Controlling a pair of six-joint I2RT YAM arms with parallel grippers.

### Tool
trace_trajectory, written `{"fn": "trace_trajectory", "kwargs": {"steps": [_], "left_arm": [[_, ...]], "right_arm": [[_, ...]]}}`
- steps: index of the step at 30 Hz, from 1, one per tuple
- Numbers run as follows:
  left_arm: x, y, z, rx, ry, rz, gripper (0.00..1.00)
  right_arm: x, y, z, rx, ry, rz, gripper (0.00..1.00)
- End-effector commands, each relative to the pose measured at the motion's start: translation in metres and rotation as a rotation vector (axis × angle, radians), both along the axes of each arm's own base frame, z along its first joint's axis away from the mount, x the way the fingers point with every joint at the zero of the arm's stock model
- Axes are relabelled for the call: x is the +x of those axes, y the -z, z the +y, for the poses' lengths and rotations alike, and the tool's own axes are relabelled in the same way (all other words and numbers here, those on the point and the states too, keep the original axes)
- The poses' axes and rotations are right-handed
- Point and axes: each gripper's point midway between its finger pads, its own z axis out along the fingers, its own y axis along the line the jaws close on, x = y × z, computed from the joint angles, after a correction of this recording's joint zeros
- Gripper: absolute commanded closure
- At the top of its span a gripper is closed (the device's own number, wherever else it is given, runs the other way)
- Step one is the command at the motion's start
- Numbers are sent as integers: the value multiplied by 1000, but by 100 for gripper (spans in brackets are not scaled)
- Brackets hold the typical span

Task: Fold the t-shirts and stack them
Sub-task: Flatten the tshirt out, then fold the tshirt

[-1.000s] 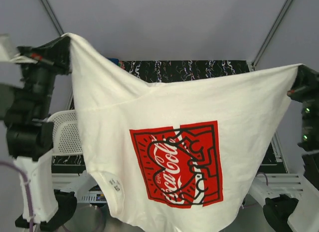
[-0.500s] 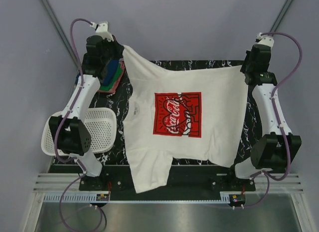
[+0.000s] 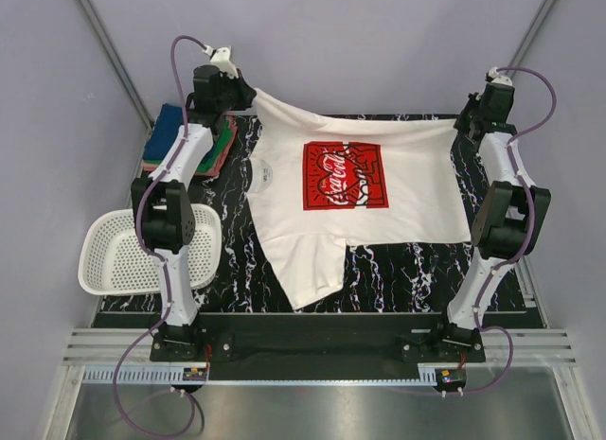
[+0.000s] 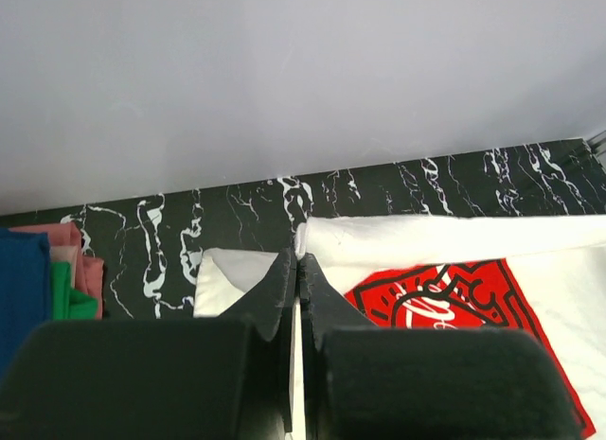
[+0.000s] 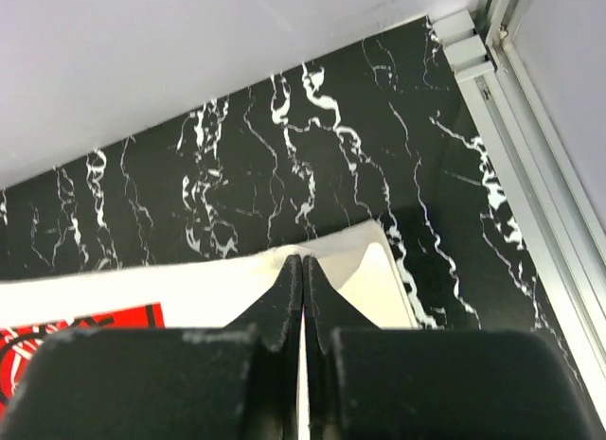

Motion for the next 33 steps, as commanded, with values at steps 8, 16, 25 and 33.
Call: {"fn": "trace_trajectory", "kwargs": {"steps": [8, 16, 25, 33], "left_arm": [[16, -59, 0, 41, 19, -205, 100], [-6, -23, -9, 65, 90, -108, 100], [-30, 20, -12, 146, 134, 17, 100], [-64, 28, -19, 204, 158, 48, 100]], "right_arm": [[46, -50, -5, 81, -95, -182, 100], [52, -28, -10, 138, -96, -154, 100], [35, 7, -22, 201, -71, -62, 100], [15, 40, -32, 262, -23, 24, 100]]}}
